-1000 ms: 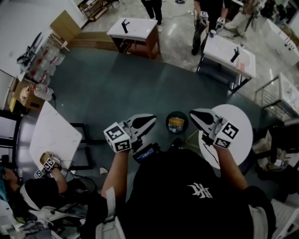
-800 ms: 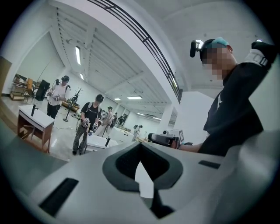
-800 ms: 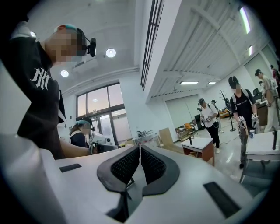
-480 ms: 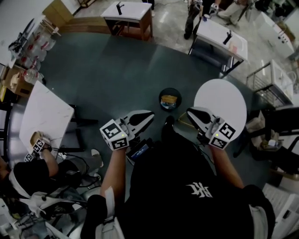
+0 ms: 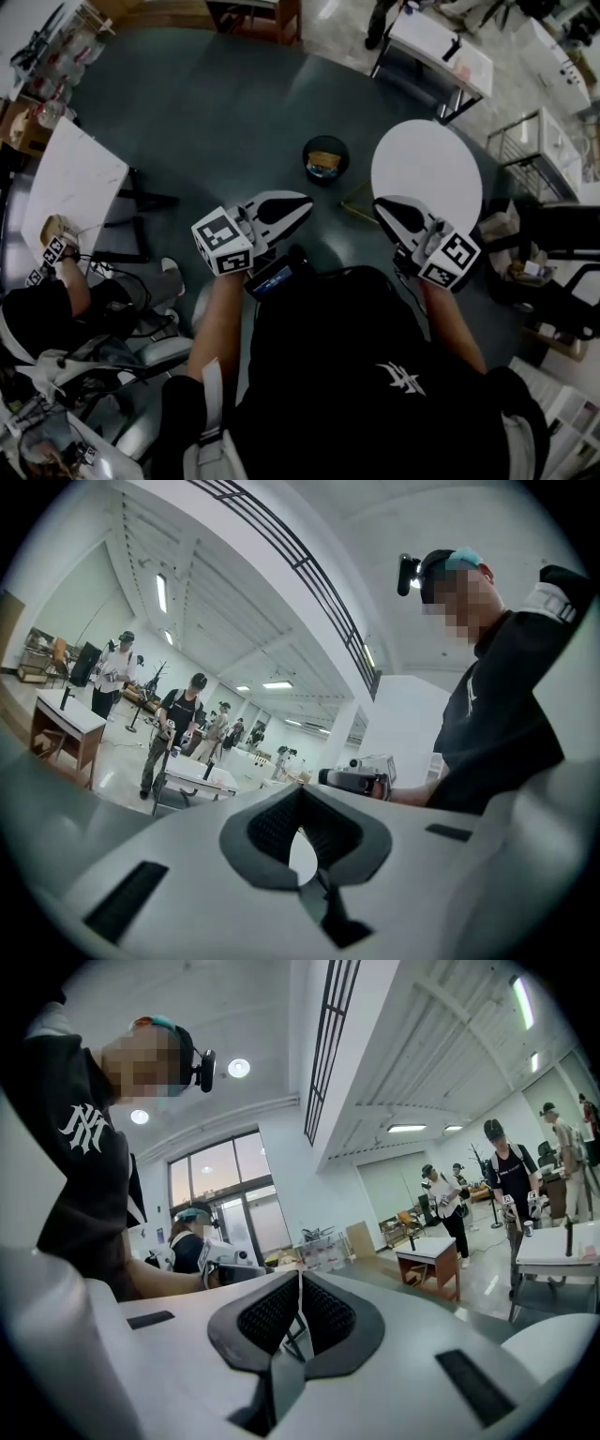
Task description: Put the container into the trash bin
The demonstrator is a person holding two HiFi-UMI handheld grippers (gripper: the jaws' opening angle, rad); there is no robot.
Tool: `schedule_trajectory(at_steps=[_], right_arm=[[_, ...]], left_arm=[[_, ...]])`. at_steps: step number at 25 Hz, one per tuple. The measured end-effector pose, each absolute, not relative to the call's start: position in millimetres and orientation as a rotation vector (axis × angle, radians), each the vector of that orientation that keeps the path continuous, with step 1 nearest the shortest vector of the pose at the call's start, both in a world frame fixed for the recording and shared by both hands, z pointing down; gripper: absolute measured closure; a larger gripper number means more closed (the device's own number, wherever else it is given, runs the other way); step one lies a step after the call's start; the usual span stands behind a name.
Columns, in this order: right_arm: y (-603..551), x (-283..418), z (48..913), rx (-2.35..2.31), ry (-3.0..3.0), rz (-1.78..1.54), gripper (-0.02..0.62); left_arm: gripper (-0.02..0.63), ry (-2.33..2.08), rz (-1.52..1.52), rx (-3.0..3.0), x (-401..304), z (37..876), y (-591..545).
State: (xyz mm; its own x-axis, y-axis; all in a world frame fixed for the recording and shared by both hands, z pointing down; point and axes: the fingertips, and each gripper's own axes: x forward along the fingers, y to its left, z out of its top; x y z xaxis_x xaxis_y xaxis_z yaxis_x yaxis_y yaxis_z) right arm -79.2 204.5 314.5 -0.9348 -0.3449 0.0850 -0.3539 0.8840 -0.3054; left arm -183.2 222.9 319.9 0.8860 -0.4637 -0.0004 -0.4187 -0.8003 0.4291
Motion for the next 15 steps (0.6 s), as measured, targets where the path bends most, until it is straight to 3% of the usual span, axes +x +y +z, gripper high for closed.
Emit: schedule_trajectory(at_steps=[5, 15], right_arm=[[243.1, -65.2, 306.7, 0.468, -3.012, 0.379, 0.554], [321.0, 44.4, 306.5, 0.412, -3.062, 0.446, 0.554]], left_arm=[[0.603, -0.661, -0.095, 2.655, -135.7, 303.9, 254.8], [0.603, -0.617, -0.088, 2.649, -6.7, 314.2, 326.6]])
